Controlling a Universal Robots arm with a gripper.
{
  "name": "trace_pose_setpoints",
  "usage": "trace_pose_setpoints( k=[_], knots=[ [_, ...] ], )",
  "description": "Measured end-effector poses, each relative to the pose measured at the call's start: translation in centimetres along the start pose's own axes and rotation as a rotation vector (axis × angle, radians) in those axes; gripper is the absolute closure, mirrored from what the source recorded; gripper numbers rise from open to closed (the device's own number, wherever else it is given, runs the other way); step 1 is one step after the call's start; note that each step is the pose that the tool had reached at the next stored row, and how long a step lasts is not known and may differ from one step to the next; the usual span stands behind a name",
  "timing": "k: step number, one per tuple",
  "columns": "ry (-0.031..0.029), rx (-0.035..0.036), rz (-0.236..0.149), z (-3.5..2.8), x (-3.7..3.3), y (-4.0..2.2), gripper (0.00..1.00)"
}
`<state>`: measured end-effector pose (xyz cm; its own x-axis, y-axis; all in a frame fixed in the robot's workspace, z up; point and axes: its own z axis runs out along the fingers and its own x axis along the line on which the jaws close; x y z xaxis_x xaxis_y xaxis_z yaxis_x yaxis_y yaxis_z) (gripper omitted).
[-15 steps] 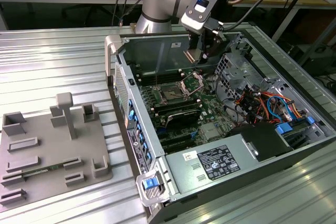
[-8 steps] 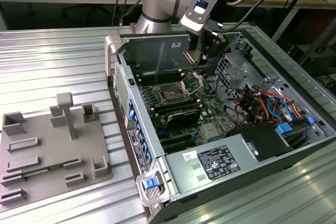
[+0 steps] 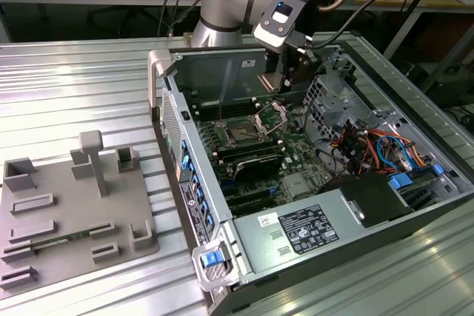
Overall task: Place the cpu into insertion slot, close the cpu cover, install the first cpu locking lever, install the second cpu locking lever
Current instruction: 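Place the cpu into insertion slot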
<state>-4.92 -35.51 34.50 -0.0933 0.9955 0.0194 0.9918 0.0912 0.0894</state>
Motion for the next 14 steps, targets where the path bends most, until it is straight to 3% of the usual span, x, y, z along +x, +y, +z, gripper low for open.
trace_pose_setpoints(
  k=[14],
  knots=[
    [-0.0001,0.0003,0.000,0.29,0.00,-0.13,0.45]
  ],
)
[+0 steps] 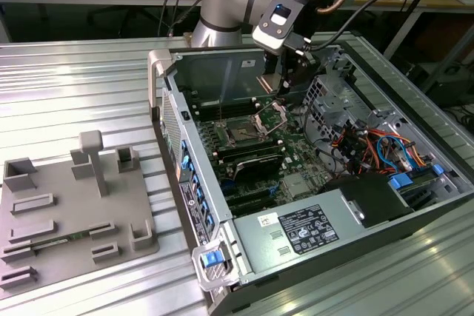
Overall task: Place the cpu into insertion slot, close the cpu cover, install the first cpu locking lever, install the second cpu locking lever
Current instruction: 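Place the cpu into insertion slot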
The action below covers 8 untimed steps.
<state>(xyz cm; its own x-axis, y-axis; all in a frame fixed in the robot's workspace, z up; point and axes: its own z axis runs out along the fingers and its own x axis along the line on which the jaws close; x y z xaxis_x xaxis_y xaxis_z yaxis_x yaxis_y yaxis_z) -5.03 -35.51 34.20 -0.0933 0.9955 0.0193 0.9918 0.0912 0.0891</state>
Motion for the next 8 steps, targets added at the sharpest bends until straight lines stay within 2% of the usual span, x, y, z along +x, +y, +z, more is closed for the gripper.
trace_pose_setpoints(
  k=[8],
  knots=[
    [0.0001,0.0000,0.000,0.02,0.00,0.00,0.45]
  ],
)
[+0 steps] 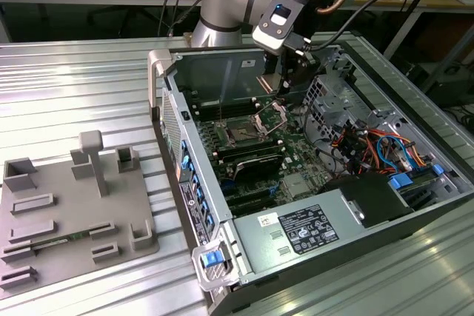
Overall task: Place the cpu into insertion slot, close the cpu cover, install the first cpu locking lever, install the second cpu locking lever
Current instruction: 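Place the cpu into insertion slot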
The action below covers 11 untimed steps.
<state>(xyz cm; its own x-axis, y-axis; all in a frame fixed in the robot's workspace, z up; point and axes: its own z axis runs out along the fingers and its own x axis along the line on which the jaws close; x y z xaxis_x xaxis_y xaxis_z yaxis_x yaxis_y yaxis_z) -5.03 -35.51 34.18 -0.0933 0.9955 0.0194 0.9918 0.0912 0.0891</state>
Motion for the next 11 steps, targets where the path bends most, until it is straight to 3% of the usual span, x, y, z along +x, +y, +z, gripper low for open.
trace_pose_setpoints(
  k=[6,9,11],
  knots=[
    [0.0017,0.0001,0.000,0.56,0.01,-0.25,0.45],
    [0.0018,0.0025,0.000,1.63,-0.01,-0.40,0.45],
    [0.0019,0.0026,0.000,1.95,-0.02,-0.42,0.45]
  ],
)
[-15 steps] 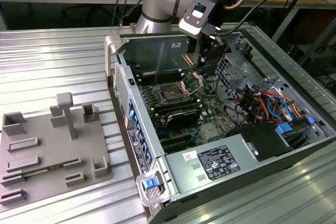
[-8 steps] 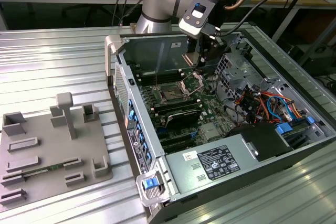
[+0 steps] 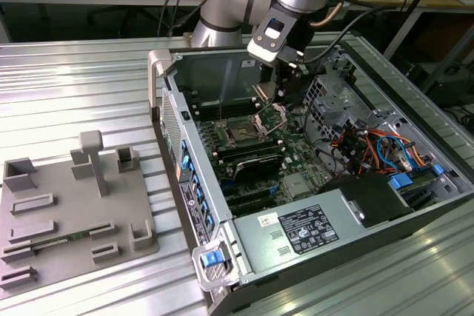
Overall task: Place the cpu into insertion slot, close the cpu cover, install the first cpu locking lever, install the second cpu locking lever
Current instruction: 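Place the cpu into insertion slot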
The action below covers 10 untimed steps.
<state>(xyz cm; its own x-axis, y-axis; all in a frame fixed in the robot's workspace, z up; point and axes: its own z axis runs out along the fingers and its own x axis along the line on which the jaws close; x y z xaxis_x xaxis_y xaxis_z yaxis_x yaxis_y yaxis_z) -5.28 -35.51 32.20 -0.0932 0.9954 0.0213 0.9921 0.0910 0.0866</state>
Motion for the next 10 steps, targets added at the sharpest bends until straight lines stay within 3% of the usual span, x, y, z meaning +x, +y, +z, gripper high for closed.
trace_pose_setpoints(
  k=[10],
  knots=[
    [-0.0007,0.0004,0.000,0.16,0.00,-0.01,0.45]
  ],
)
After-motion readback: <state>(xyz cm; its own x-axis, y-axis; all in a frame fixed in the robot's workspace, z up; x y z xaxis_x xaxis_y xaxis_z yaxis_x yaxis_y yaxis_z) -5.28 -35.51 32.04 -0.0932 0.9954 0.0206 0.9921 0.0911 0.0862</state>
